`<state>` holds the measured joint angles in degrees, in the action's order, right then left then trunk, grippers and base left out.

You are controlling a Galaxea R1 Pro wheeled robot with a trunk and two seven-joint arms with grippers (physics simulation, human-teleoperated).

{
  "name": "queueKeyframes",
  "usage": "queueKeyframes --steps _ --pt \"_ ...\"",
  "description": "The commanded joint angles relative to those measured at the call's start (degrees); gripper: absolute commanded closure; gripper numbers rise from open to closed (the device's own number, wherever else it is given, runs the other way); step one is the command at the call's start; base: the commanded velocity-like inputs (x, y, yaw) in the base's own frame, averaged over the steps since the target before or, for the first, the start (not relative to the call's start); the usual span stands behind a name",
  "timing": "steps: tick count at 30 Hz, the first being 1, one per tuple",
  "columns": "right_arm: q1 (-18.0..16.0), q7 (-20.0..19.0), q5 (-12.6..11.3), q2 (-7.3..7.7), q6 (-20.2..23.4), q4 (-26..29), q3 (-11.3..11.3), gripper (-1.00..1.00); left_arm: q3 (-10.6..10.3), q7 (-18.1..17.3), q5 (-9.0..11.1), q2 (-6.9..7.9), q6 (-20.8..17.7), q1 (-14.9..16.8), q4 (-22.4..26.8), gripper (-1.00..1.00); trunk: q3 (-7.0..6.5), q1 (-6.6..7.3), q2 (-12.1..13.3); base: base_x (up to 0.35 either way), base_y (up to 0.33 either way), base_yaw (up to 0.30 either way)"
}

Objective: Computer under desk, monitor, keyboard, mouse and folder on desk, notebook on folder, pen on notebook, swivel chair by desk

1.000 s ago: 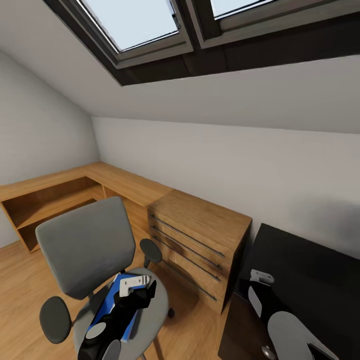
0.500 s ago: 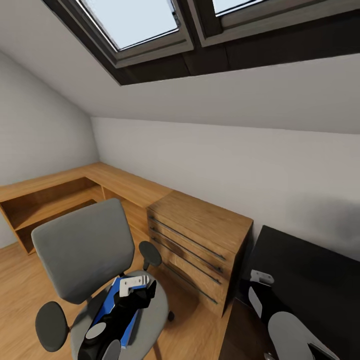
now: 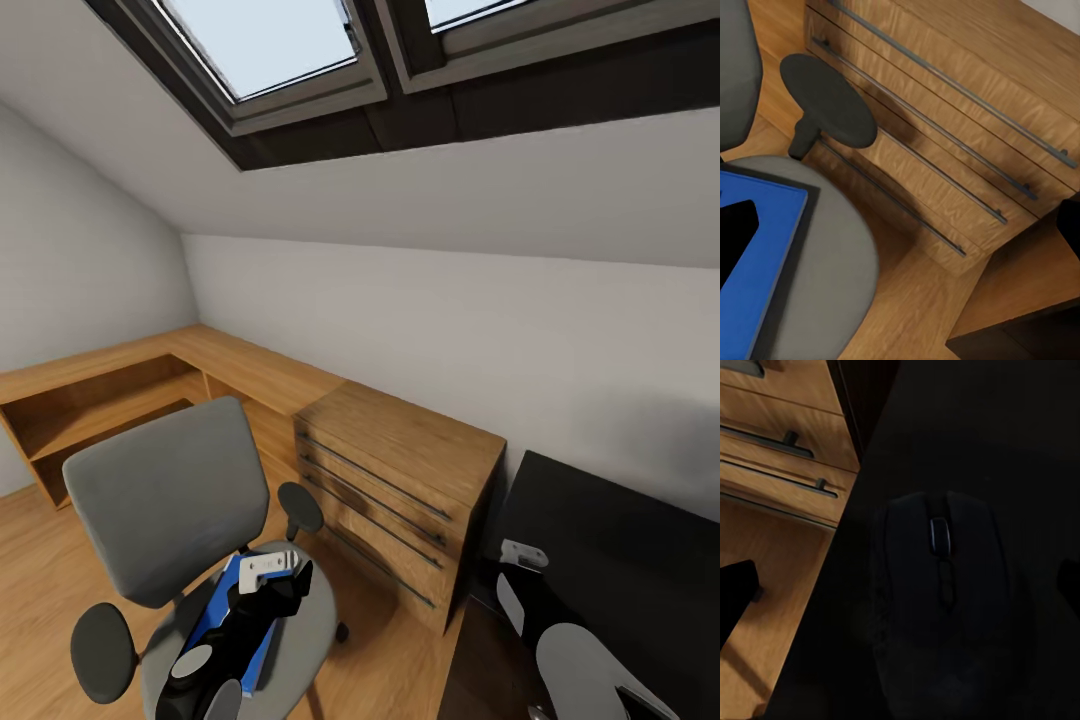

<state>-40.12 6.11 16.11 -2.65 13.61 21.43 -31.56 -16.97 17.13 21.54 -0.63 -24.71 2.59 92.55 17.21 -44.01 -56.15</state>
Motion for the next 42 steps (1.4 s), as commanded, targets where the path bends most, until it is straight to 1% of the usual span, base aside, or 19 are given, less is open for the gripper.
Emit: queueKeyframes --steps 1,8,12,14,15,17,18,20,21,23,24,25,27,28,30,32,38,42 --pt "-0.04 -0.03 0.57 -0.07 0.34 0.15 -0.33 -1.0 -0.08 0.54 0.6 0.01 -0.17 0.05 0.08 -1.0 0.08 -0.01 -0.05 0.0 0.0 0.0" --pt "-0.04 -0.01 0.53 -0.12 0.29 0.39 -0.34 -1.0 -0.08 0.54 0.6 0.01 -0.17 0.05 0.08 -1.0 0.08 -0.01 -0.05 0.0 0.0 0.0" --pt "-0.01 -0.05 0.51 -0.44 -0.97 3.11 -0.37 -1.0 -0.08 0.54 0.6 0.01 -0.17 0.05 0.08 -1.0 -0.64 0.87 1.55 0.0 0.0 0.0" --pt "0.09 -0.02 0.54 -1.32 -1.61 5.98 -0.4 -1.0 -0.08 0.54 0.6 0.01 -0.17 0.05 0.08 -1.0 -1.0 1.31 2.35 0.0 0.0 0.0" --pt "0.22 0.04 0.67 -2.36 -1.8 8.56 -0.41 -1.0 -0.08 0.54 0.6 0.01 -0.17 0.05 0.08 -1.0 -1.18 1.53 2.75 0.0 0.0 0.0" --pt "0.5 0.09 0.82 -3.54 -1.83 11.82 -0.42 -1.0 -0.08 0.54 0.6 0.01 -0.17 0.05 0.08 -1.0 -1.54 1.97 3.55 0.0 0.0 0.0" --pt "1.19 0.12 0.89 -4.76 -1.5 15.61 -0.42 -1.0 -0.08 0.54 0.6 0.01 -0.17 0.05 0.08 -1.0 -1.72 2.19 3.96 0.0 0.0 0.0" --pt "2.58 0.12 0.91 -5.88 -0.56 19.6 -0.38 -1.0 -0.08 0.54 0.6 0.01 -0.17 0.05 0.08 -1.0 -2.08 2.63 4.76 0.0 0.0 0.0" --pt "4.6 0.09 0.86 -6.77 0.92 23.47 -0.24 -1.0 -0.08 0.54 0.6 0.01 -0.17 0.05 0.08 -1.0 -2.26 2.85 5.16 0.0 0.0 0.0" --pt "6.76 0.02 0.78 -7.35 2.58 26.98 0.13 -1.0 -0.08 0.54 0.6 0.01 -0.17 0.05 0.08 -1.0 -2.62 3.29 5.96 0.0 0.0 0.0" --pt "7.73 -0.01 0.72 -7.35 3.37 28.52 0.44 -1.0 -0.08 0.54 0.6 0.01 -0.17 0.05 0.08 -1.0 -2.8 3.51 6.36 0.0 0.0 0.0" --pt "9.25 -0.1 0.63 -7.35 4.69 31.05 1.32 -1.0 -0.08 0.54 0.6 0.01 -0.17 0.05 0.08 -1.0 -2.98 3.73 6.76 0.0 0.0 0.0" --pt "10.24 -0.2 0.52 -7.35 5.57 32.72 2.41 -1.0 -0.08 0.54 0.6 0.01 -0.17 0.05 0.08 -1.0 -3.34 4.17 7.57 0.0 0.0 0.0" --pt "10.88 -0.27 0.42 -7.35 6.13 33.76 3.38 -1.0 -0.08 0.54 0.6 0.01 -0.17 0.05 0.08 -1.0 -3.52 4.39 7.97 0.0 0.0 0.0" --pt "11.42 -0.33 0.33 -7.35 6.62 34.62 4.31 -1.0 -0.08 0.54 0.6 0.01 -0.17 0.05 0.08 -1.0 -3.87 4.83 8.77 0.0 0.0 0.0" --pt "11.7 -0.36 0.26 -7.35 6.87 35.06 4.78 -1.0 -0.08 0.54 0.6 0.01 -0.17 0.05 0.08 -1.0 -3.87 4.83 8.77 0.0 0.0 0.0" --pt "12.0 -0.44 0.15 -7.35 7.12 35.44 5.29 -1.0 -0.08 0.54 0.6 0.03 -0.17 0.05 0.08 -1.0 -3.87 4.83 8.77 0.0 0.0 0.0" --pt "12.03 -0.64 -0.57 -7.35 7.12 35.49 5.37 -1.0 -0.08 0.54 0.6 0.04 -0.17 0.05 0.08 -1.0 -3.87 4.83 8.77 0.0 0.0 0.0"
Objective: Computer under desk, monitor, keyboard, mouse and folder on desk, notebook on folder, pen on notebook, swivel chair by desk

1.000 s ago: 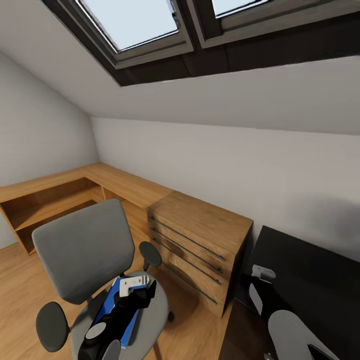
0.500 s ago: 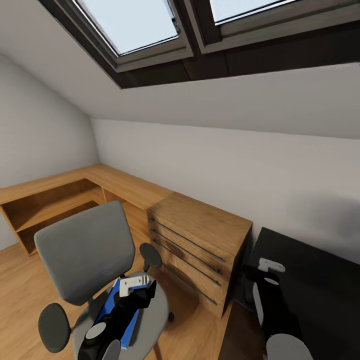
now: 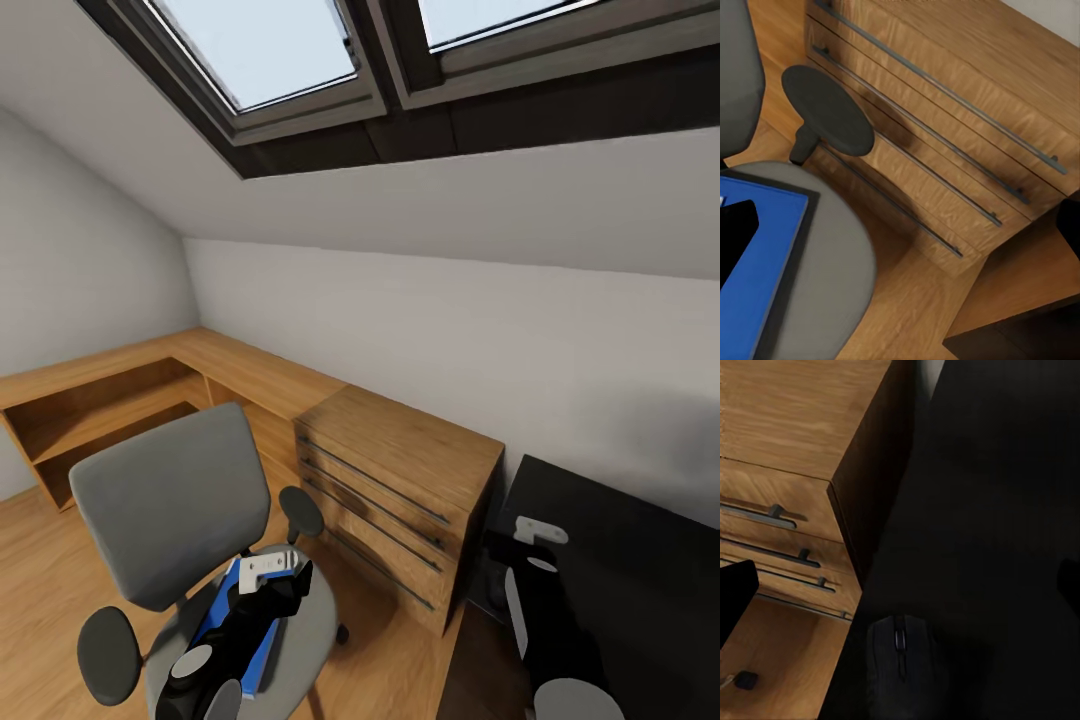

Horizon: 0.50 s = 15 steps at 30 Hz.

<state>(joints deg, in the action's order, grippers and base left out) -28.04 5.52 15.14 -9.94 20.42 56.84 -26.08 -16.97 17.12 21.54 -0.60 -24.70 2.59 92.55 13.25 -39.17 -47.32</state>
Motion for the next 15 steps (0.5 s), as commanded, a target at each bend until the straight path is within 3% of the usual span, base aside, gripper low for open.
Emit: queueKeyframes --steps 1,5,10,15 --pt "-0.03 -0.09 -0.24 -0.06 0.32 0.1 -0.11 -1.0 -0.08 0.54 0.6 0.0 -0.17 0.05 0.09 -1.0 0.09 -0.01 -0.07 0.0 0.0 0.0" --pt "0.0 -0.16 -2.07 -0.06 0.32 0.11 -0.11 -1.0 -0.02 0.54 0.6 0.05 -0.17 0.05 0.09 -1.0 0.09 -0.01 -0.07 0.0 0.0 0.0" --pt "-0.01 -0.16 -2.13 -0.06 0.32 0.11 -0.11 -1.0 0.01 0.54 0.6 0.07 -0.17 0.05 0.09 -1.0 0.09 -0.01 -0.07 -0.001 0.0 0.0" --pt "-0.01 -0.16 -2.13 -0.06 0.32 0.11 -0.11 -1.0 0.01 0.54 0.68 0.06 -0.17 0.05 0.09 -1.0 0.09 -0.01 -0.07 -0.176 0.0 -0.086"
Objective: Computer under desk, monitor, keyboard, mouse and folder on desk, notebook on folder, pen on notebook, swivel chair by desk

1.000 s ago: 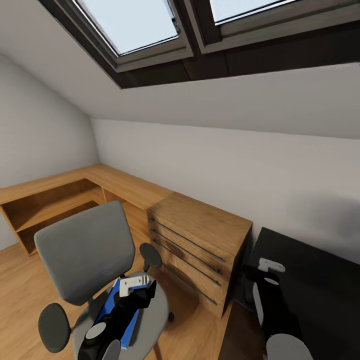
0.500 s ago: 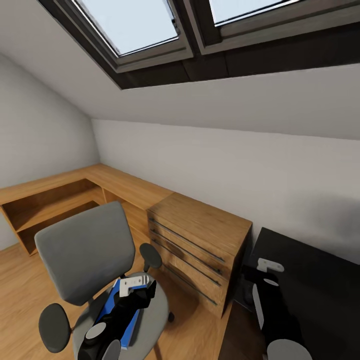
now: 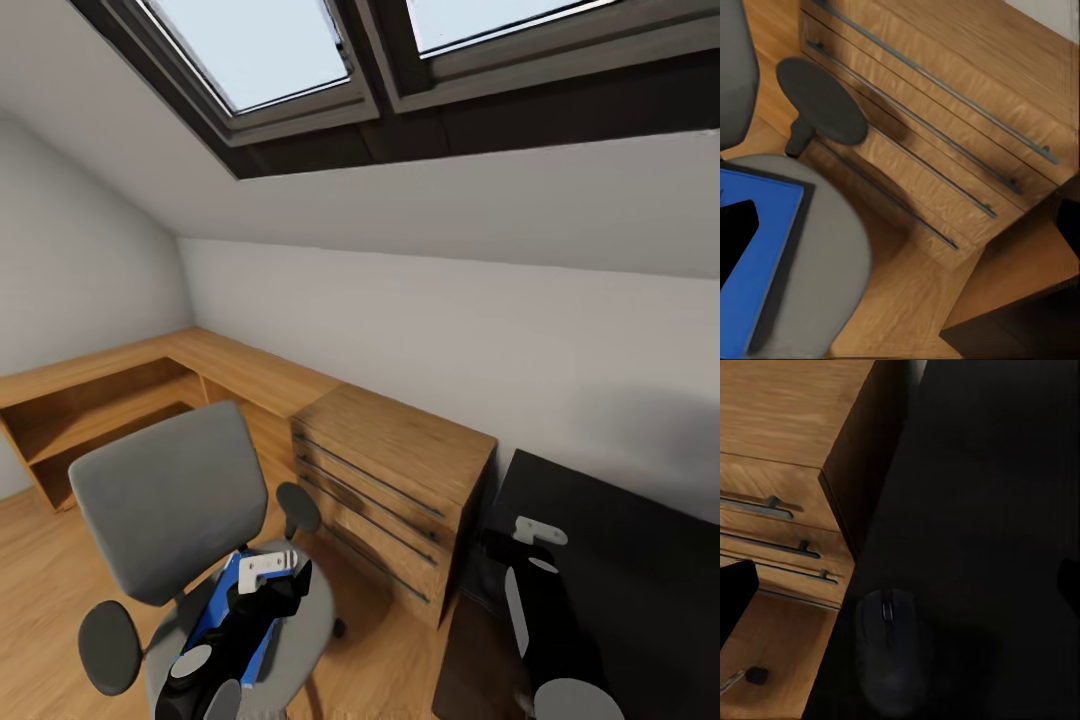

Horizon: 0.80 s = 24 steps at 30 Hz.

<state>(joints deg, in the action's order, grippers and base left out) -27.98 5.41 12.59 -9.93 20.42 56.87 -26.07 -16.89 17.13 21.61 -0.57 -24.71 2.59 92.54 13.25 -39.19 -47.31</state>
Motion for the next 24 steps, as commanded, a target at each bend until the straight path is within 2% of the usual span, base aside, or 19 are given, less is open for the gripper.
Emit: queueKeyframes --steps 1,12,20,24 --pt "-0.06 -0.04 0.42 -0.07 0.32 0.08 -0.12 -1.0 -0.07 0.54 0.62 0.03 -0.16 0.04 0.1 -1.0 0.09 0.01 -0.08 -0.275 0.0 -0.187" --pt "-0.1 -0.1 0.41 -0.07 -0.03 -0.69 -0.07 -1.0 0.27 0.57 0.59 0.04 -0.17 0.04 -0.04 -1.0 0.09 0.01 -0.08 -0.322 0.0 -0.247" --pt "-0.08 -0.07 0.41 -0.07 -0.51 -1.91 -0.03 -1.0 3.56 0.62 0.53 0.05 -0.16 0.04 -2.49 -1.0 0.09 0.01 -0.08 -0.335 0.0 -0.267" --pt "-0.1 0.02 0.41 -0.07 -1.09 -2.3 0.64 -1.0 4.3 0.63 0.58 0.1 -0.16 0.04 -3.08 -1.0 0.12 0.01 -0.08 -0.335 0.035 -0.238"
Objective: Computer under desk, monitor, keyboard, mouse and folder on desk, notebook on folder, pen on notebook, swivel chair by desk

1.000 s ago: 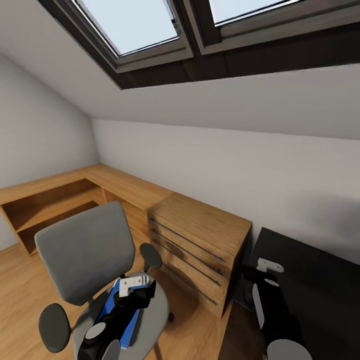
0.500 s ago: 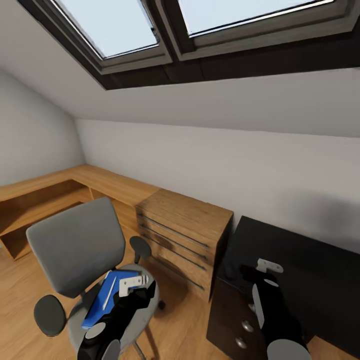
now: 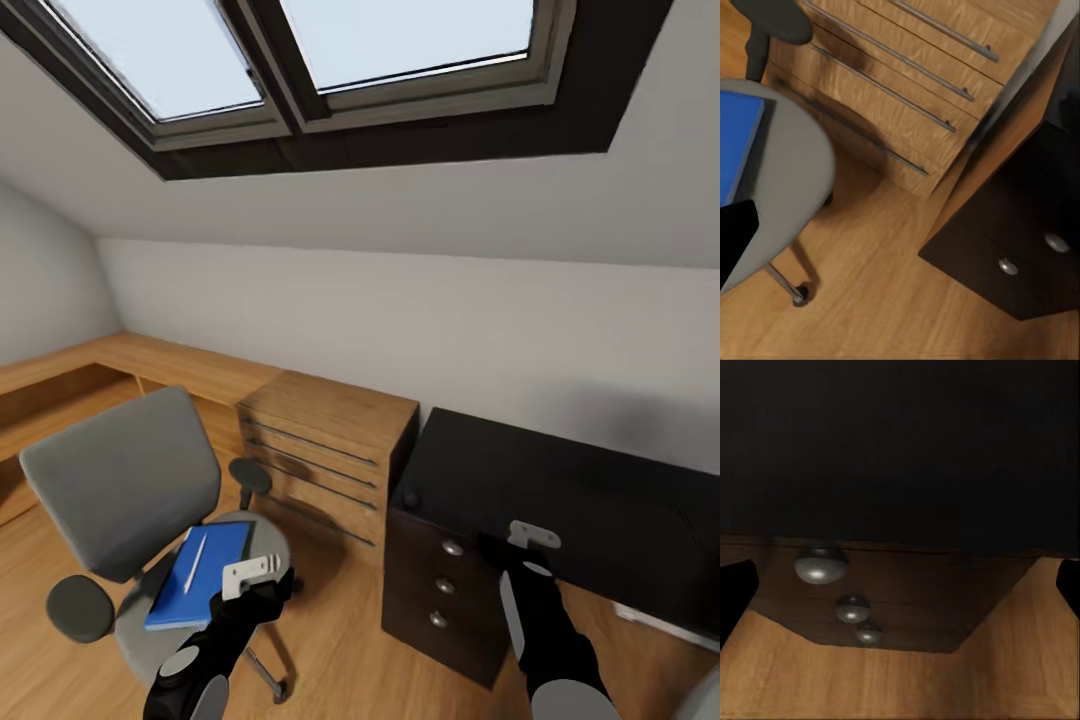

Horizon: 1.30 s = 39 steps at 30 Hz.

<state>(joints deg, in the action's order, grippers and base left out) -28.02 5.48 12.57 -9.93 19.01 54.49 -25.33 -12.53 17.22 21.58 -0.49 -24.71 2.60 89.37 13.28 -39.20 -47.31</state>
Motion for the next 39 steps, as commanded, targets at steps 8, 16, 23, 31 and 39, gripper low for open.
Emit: queueKeyframes --steps 8,16,23,31,39 --pt "-0.04 -0.03 0.43 -0.07 0.11 -0.1 1.63 -1.0 0.05 0.51 0.52 -0.03 -0.1 0.04 -0.05 -1.0 0.13 0.02 -0.08 -0.335 0.106 -0.066" --pt "-0.05 -0.03 0.43 -0.07 0.14 -0.17 2.1 -1.0 0.02 0.48 0.43 -0.12 -0.08 0.04 -0.07 -1.0 0.14 0.02 -0.08 -0.334 0.136 -0.006" --pt "-0.04 -0.09 0.43 -0.07 0.09 -0.64 2.14 -1.0 -0.11 0.5 0.4 -0.12 -0.08 0.04 -0.07 -1.0 0.14 0.02 -0.08 -0.334 0.14 0.0" --pt "-0.03 -0.12 0.43 -0.07 -0.02 -1.39 2.18 -1.0 -0.36 0.49 0.39 -0.21 -0.08 0.04 -0.07 -1.0 0.12 0.02 -0.08 -0.333 0.083 -0.015" --pt "-0.02 -0.12 0.43 -0.07 -0.02 -1.4 2.2 -1.0 -0.48 0.46 0.42 -0.21 0.0 0.04 0.0 -1.0 -0.09 0.02 -0.08 -0.207 0.01 -0.15"
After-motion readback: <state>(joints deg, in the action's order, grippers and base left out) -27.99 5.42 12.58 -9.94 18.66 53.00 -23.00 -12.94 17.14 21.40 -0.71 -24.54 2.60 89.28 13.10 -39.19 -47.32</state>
